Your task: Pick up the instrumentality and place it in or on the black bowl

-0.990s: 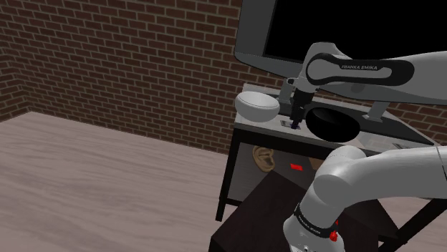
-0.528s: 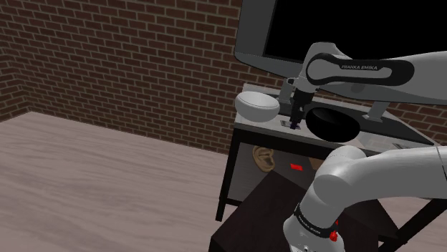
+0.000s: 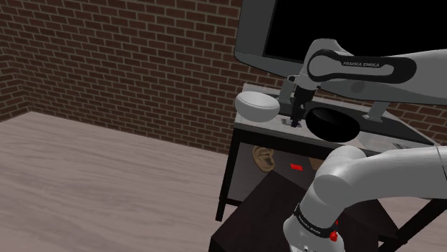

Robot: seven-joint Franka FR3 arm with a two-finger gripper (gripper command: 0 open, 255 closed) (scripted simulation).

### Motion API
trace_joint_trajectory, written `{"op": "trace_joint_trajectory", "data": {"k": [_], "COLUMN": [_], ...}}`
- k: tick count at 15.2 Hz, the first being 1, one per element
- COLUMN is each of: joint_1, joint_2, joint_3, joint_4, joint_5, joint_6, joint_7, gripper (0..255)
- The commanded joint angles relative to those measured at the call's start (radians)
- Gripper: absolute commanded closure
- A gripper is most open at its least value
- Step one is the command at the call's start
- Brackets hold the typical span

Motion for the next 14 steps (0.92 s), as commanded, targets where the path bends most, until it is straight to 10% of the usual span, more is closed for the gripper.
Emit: {"op": "trace_joint_trajectory", "data": {"k": [1, 14], "joint_1": [0.003, 0.026], "joint_2": [-0.001, 0.020], "joint_3": [0.010, 0.066], "joint_4": [0.023, 0.200], "joint_5": [0.009, 0.062], "joint_6": [-0.024, -0.181], "joint_7": [-0.001, -0.013], "gripper": [255, 255]}}
